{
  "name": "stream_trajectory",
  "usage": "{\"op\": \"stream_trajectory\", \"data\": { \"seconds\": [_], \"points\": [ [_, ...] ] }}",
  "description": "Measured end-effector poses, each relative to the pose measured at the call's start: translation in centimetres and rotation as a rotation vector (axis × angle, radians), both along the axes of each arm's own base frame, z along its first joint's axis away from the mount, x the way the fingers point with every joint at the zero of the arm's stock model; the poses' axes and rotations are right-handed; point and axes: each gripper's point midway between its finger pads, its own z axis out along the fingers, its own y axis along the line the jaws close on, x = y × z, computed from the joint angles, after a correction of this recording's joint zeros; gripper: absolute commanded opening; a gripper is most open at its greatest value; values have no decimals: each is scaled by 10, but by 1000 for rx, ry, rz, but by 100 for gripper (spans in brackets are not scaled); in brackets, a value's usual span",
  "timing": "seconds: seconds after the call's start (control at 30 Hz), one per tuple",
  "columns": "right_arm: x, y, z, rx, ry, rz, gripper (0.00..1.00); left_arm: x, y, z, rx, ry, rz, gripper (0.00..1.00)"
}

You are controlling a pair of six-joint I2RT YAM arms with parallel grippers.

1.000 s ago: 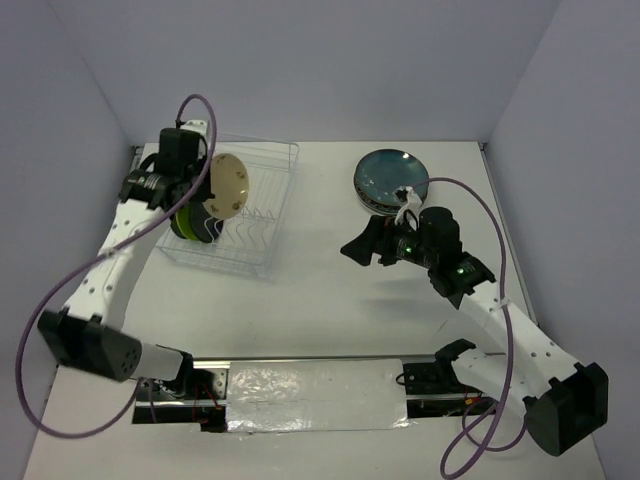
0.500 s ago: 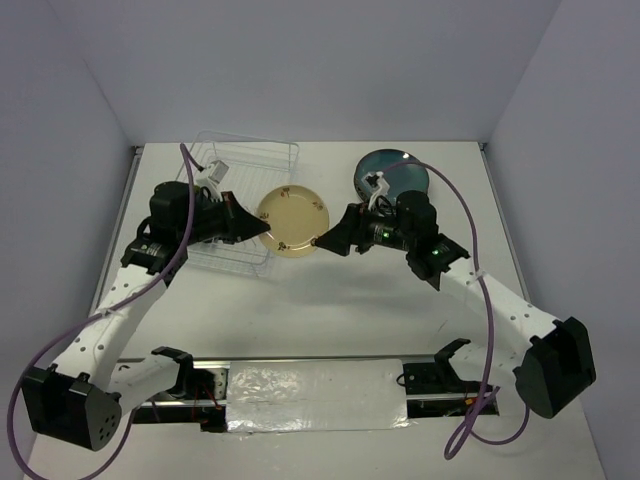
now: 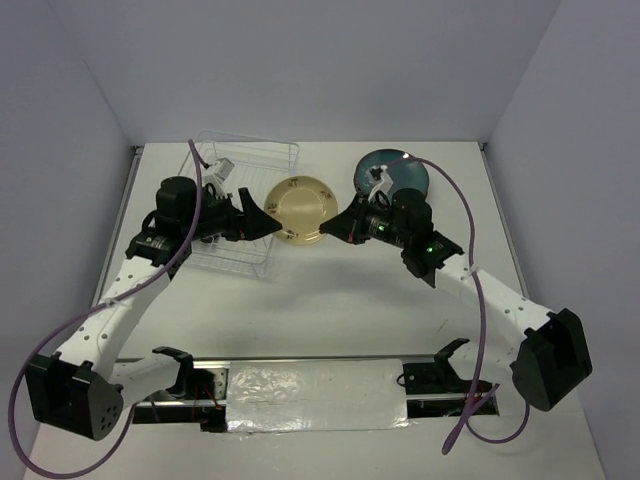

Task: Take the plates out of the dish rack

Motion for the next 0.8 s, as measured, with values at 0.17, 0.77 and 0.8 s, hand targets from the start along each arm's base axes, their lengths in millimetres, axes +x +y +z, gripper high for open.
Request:
{"op": "stream_trajectory", "data": {
  "seconds": [0.17,0.77,0.8],
  "points": [
    [19,-29,-41,-24,132,-157,0,26,48,-18,237,72,287,99],
    [10,-93,-230,-270,643,-268,46,61,185,-20,808,139,815,99],
    [10,-95,-230,-276,642,-267,52,61,186,-22,817,142,814,98]
  ]
}}
